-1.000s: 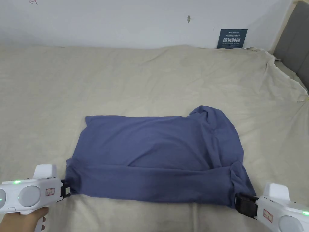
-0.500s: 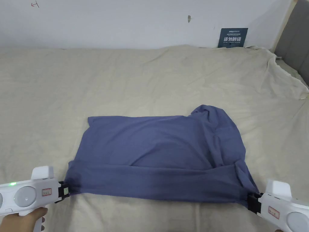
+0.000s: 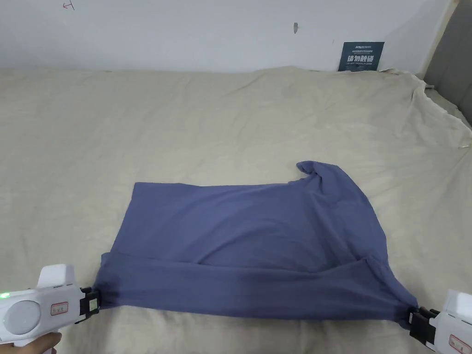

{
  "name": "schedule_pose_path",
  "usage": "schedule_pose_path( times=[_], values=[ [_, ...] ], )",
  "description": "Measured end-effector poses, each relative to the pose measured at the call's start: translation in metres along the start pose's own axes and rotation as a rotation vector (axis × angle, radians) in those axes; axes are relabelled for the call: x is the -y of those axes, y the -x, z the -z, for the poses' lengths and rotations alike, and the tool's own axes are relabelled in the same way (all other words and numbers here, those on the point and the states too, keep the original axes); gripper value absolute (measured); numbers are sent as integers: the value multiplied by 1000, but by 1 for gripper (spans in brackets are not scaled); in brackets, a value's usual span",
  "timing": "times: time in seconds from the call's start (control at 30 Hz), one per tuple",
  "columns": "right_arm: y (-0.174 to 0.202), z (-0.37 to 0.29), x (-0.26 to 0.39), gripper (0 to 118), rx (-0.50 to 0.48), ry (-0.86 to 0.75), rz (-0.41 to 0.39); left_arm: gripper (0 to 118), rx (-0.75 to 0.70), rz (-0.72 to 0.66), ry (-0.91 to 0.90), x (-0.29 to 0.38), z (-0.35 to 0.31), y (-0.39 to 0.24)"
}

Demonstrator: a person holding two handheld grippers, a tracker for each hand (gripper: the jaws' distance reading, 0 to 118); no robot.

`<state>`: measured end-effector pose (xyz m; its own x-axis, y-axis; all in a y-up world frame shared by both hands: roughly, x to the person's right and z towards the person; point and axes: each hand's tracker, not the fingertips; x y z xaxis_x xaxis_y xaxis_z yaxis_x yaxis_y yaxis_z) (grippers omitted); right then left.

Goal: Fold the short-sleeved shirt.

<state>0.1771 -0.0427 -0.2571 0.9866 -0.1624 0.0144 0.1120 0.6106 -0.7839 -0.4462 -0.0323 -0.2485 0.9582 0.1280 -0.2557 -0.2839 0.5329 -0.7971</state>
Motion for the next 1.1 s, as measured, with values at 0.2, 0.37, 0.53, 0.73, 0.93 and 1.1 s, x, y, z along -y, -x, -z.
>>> schedule_pose_path(
  times=[0.2, 0.37, 0.53, 0.73, 0.93, 1.1],
  values=[
    [-10, 25, 9, 3, 22, 53, 11, 3, 7, -51, 26, 8, 10, 10],
    [-15, 41, 15, 3, 44, 82, 38, 3, -21, -36, 72, 18, 26, 4],
    [-12, 38, 11, 4, 55, 83, 19, 5, -33, -67, 62, 20, 31, 2],
    [7, 2, -10, 86, 56, -19, -12, 96, -33, -82, 38, 9, 3, -10],
    [40, -60, -53, 96, 12, -246, -99, 109, 10, -12, -210, -14, -58, -41],
    [73, -98, -71, 96, 7, -395, -158, 108, 21, 49, -356, -29, -86, -65]
  ],
)
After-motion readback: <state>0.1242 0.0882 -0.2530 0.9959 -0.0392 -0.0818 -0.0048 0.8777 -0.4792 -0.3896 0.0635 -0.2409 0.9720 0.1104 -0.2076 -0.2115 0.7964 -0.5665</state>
